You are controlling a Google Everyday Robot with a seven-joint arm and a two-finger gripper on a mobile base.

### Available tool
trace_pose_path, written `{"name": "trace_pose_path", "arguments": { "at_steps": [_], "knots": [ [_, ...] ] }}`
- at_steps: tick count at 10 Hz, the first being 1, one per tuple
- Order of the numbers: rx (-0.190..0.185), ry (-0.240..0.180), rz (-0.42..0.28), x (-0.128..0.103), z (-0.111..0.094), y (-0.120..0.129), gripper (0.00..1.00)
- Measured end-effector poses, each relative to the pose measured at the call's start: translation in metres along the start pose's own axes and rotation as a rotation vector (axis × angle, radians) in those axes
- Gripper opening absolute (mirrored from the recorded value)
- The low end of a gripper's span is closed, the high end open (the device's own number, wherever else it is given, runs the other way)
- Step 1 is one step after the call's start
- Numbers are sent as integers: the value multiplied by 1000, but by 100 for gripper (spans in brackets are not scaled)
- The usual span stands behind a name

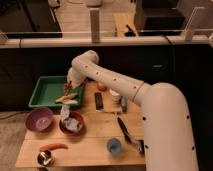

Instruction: Place grapes in tray

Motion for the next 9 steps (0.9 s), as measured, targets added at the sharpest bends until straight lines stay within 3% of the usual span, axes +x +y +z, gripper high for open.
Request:
{"name": "trace_pose_path", "arguments": {
  "at_steps": [1, 3, 4, 6, 9],
  "knots": [
    [26, -16, -34, 1, 7, -9, 0],
    [113, -64, -131, -3, 21, -28, 4],
    [182, -66, -194, -2, 26, -33, 14],
    [261, -67, -249, 3, 37, -43, 33],
    [270, -79, -275, -1, 52, -52, 64]
  ]
}}
